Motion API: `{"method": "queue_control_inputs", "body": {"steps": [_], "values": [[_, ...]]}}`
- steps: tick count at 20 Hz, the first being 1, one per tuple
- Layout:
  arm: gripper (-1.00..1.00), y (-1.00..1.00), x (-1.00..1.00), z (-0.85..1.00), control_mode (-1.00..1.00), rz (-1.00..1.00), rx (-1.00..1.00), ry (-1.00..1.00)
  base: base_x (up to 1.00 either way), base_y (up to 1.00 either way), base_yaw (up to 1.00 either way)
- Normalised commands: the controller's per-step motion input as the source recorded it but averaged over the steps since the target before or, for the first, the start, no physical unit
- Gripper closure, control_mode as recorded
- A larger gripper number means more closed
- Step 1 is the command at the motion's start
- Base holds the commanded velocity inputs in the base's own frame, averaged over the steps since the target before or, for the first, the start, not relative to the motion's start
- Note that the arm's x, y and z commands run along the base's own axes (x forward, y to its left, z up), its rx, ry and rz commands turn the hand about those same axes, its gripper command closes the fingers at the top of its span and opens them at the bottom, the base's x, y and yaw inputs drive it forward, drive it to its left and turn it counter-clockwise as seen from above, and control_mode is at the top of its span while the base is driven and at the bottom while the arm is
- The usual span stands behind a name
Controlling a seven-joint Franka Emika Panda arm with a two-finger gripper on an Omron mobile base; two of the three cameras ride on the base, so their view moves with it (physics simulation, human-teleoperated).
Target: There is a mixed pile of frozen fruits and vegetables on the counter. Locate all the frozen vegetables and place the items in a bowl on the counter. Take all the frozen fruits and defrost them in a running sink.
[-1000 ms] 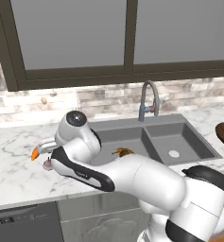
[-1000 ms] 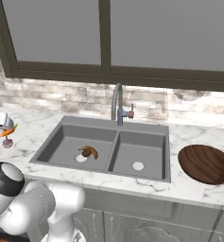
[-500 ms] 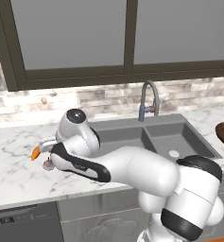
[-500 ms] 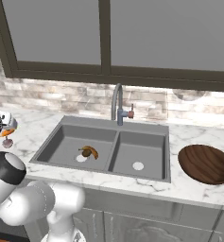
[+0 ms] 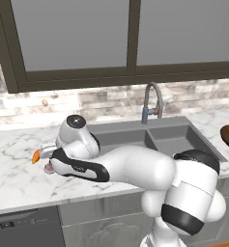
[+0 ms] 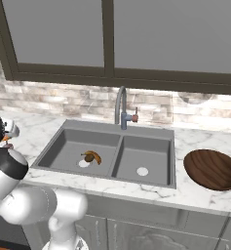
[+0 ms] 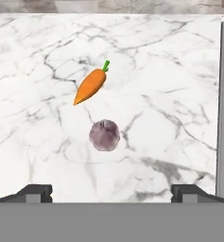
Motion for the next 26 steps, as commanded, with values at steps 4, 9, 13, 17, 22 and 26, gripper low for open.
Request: {"method": "queue_control_inputs", "body": {"steps": [4,9,13,17,22,26], "values": [[-1.0,0.22,0.0,-0.12,-1.0,0.0,0.0,0.0,0.0,0.0,0.0],[-1.0,0.21,0.05,-0.12,-1.0,0.0,0.0,0.0,0.0,0.0,0.0],[-1.0,0.11,0.1,-0.1,-1.0,0.0,0.0,0.0,0.0,0.0,0.0],[-1.0,0.08,0.14,-0.15,-1.0,0.0,0.0,0.0,0.0,0.0,0.0],[-1.0,0.0,0.15,-0.08,-1.0,0.0,0.0,0.0,0.0,0.0,0.0],[-1.0,0.0,0.06,-0.07,-1.0,0.0,0.0,0.02,0.0,0.0,0.0]]}}
